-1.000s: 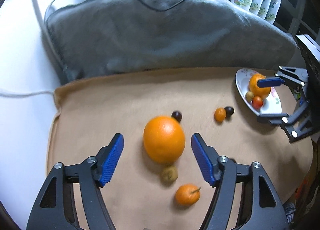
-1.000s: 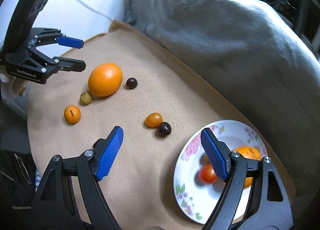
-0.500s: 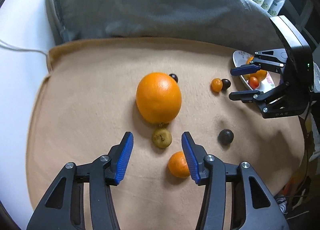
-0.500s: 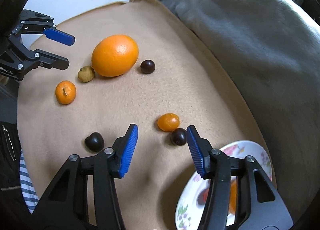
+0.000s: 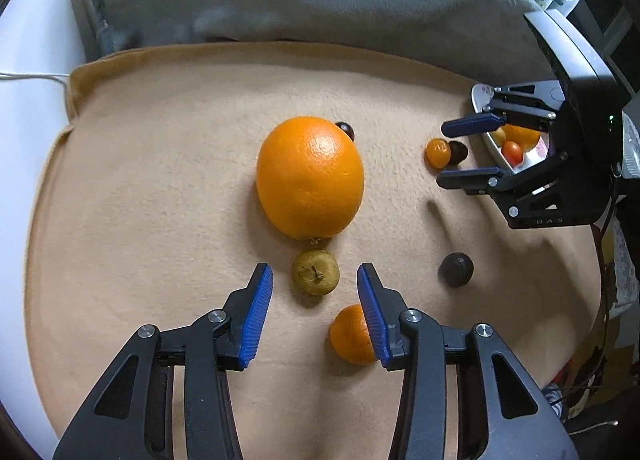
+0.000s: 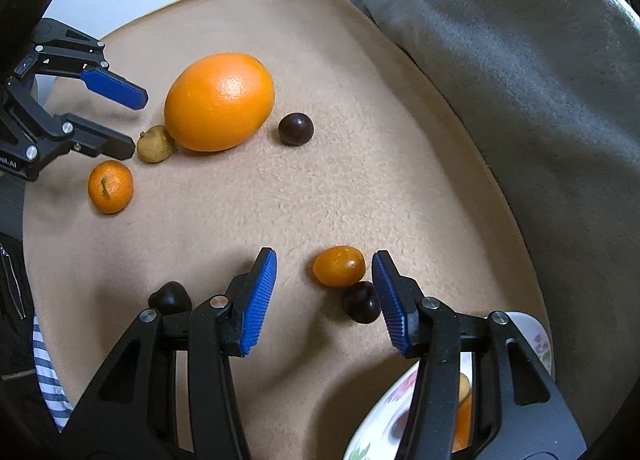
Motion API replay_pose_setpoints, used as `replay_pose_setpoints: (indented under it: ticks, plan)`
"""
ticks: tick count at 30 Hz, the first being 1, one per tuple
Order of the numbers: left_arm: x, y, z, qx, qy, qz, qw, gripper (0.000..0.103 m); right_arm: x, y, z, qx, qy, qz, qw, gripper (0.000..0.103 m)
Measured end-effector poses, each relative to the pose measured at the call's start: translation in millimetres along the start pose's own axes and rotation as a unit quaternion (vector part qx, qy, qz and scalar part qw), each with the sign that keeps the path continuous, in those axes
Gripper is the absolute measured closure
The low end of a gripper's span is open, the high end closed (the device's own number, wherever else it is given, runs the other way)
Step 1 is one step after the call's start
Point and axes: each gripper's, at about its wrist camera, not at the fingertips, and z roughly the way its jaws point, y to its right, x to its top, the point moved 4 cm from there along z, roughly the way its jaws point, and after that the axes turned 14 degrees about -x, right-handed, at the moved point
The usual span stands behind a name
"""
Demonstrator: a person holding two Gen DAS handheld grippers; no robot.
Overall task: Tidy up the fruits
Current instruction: 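Grasp an orange kumquat with the right gripper while the left grasps a brown fruit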
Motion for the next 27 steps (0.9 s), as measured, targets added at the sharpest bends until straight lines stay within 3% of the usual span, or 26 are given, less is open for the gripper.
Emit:
replay_pose_setpoints:
  ticks: [12,20,27]
  plan:
    - [-0.1,-3.5,19.8,0.003,-0.030,0.003,0.9995,0.061,5.8,-1.3,18.0,0.003,-0.013,0.001,1.000,0.060]
    - [4.0,-4.0,26.8,0.011,-0.034,0.009,0.9993,0.077,5.0,3.5,22.7,-0.004,-0.015,0.006,1.000,0.071]
    - [5.5,0.5,31.6,0.018,-0.033,0.020,0.9991,0.078,9.6,2.0,25.1,-0.008,-0.014,0.009,1.000,0.073]
